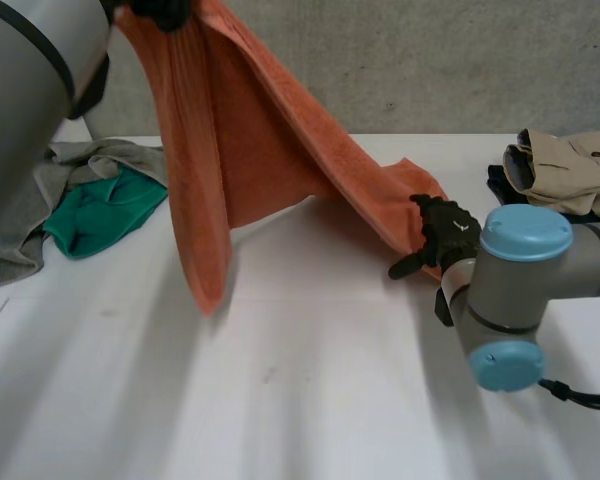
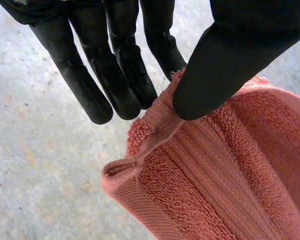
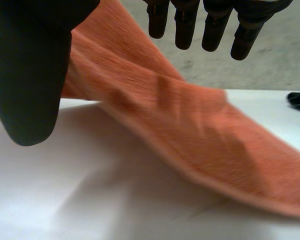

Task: Fold the laundry.

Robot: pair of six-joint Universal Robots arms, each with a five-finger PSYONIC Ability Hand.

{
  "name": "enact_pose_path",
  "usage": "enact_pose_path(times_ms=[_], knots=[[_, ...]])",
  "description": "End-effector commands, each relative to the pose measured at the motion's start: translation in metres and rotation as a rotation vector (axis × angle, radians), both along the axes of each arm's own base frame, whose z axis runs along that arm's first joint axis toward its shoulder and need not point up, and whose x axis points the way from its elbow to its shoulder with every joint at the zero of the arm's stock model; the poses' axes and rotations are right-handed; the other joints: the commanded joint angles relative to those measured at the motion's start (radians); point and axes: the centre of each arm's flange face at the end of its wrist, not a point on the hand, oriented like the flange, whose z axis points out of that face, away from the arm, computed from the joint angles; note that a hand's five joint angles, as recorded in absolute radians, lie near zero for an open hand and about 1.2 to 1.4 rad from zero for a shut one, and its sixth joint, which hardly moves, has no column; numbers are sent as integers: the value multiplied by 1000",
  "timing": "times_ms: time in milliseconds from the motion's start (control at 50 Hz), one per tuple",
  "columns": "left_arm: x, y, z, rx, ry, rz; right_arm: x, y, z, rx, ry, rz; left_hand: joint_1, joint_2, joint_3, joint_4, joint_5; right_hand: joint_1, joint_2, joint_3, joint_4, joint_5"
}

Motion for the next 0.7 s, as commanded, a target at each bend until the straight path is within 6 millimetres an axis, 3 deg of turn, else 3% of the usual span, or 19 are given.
enact_pose_path(times_ms=[20,80,120,140,200,220,380,500,520,600,700], knots=[[16,18,27,-37,70,10,-15,-46,-8,-73,37,-163,257,201,203,198,220,-35,-26,-29,-28,-39],[28,20,33,-49,82,37,-34,-65,-4,-90,85,-225,257,201,203,198,220,-30,-21,-24,-23,-34],[35,15,32,-49,76,64,-44,-70,-2,-87,122,-239,257,201,203,198,220,122,132,129,129,119],[39,14,32,-50,75,75,-50,-72,1,-90,141,-240,257,201,203,198,220,266,275,272,273,262],[52,0,25,-34,52,121,-65,-79,25,-143,192,-208,257,201,203,198,220,1133,1143,1140,1140,1130],[57,-7,18,-18,36,139,-70,-81,42,-185,215,-157,257,201,203,198,220,1186,1195,1192,1193,1182],[80,-49,-32,121,-57,194,-96,-75,108,-338,344,143,257,201,203,198,220,1186,1196,1193,1193,1183],[92,-67,-69,230,-130,206,-126,-57,157,-291,473,158,257,201,203,198,220,1186,1196,1193,1193,1183],[95,-72,-78,252,-162,206,-134,-49,173,-275,515,161,257,201,203,198,220,1186,1196,1193,1193,1183],[98,-79,-103,314,-279,190,-143,-26,197,-220,631,210,257,201,203,198,220,1186,1196,1193,1193,1183],[97,-81,-132,406,-432,150,-142,-6,200,-144,759,317,257,201,203,198,220,1186,1196,1193,1193,1183]])
